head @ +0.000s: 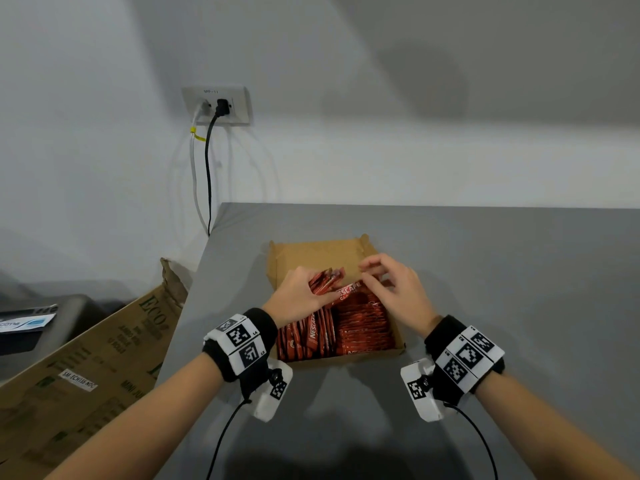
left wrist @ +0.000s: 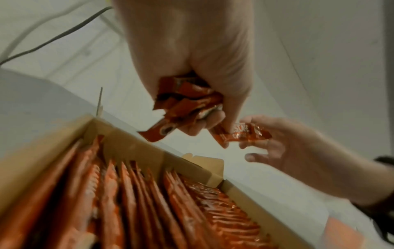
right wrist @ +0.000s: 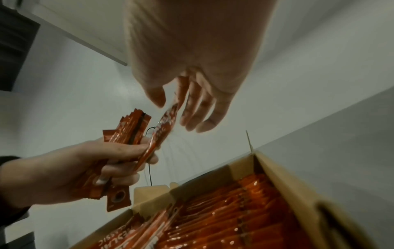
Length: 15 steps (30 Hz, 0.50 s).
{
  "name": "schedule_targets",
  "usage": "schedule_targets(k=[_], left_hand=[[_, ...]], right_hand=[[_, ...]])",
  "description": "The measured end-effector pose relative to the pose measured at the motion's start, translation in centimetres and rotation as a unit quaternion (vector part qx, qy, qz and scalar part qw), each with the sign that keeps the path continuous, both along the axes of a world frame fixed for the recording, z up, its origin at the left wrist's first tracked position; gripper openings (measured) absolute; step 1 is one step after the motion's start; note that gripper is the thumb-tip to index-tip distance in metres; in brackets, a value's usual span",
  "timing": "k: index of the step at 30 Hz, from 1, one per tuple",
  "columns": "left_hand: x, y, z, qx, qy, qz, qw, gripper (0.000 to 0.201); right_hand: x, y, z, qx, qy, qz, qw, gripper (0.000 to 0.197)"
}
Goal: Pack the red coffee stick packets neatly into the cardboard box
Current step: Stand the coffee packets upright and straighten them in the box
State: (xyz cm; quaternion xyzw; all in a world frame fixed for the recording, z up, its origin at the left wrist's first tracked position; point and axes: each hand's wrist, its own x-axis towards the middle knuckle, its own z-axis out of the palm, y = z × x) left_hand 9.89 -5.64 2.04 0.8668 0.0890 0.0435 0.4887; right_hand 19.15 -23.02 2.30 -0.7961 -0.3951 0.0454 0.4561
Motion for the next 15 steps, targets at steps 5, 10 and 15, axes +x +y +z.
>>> schedule_targets(k=[5,10,15], left_hand=[[-0.4,-0.7,0.2,0.061,0.028,-0.072,0.995,0.023],[-1.1,-2.2,-0.7,0.078,0.059,-0.146,0.985,0.037],[-0.9,-2.5,-1.5,0.229,0.089,-0.189,0.951,0.046]], right_hand=[[0.3,-1.3,1.0,-0.175,-0.065,0.092,0.978,0.010],[0.5,-3.5,0.8,-0.292,-0.020,0.092,0.952,0.005],[0.5,-4.7,1.2,-0.220,0.053,0.026,0.974,0.024]])
